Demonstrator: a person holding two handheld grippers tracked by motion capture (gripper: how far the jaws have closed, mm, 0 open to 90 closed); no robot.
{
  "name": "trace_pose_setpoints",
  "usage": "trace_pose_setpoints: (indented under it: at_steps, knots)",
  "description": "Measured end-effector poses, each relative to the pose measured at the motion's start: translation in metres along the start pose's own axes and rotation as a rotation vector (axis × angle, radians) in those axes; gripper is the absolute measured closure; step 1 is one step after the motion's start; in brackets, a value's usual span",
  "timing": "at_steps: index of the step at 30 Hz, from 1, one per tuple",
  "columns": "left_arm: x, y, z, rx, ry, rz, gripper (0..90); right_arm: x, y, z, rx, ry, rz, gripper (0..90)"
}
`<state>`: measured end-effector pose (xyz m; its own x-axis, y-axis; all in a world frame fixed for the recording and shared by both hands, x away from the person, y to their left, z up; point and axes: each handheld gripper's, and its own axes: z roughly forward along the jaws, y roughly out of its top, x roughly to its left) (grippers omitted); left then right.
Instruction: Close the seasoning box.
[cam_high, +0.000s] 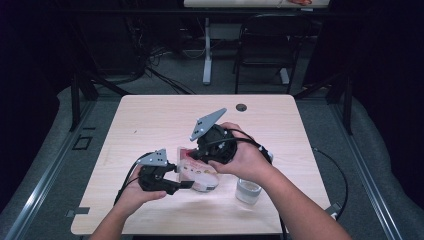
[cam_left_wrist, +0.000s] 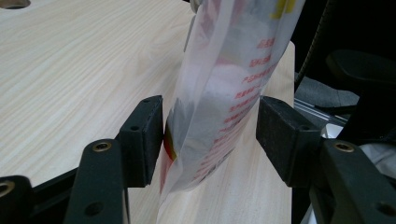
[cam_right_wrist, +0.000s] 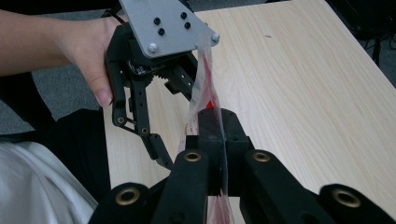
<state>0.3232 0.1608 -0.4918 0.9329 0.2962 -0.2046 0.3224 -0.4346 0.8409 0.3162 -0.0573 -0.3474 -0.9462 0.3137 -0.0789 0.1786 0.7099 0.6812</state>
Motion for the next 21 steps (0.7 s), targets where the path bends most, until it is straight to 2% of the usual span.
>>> trace_pose_setpoints:
  at_steps: [13,21]
  knots:
    - [0.003,-0.007,0.012,0.021,-0.036,0.007,38.0,0.002,0.002,-0.002,-0.003,0.007,-0.013,89.9]
    - [0.006,-0.012,0.018,0.028,-0.034,-0.002,37.6,0.003,0.002,-0.003,-0.013,0.006,-0.012,89.9]
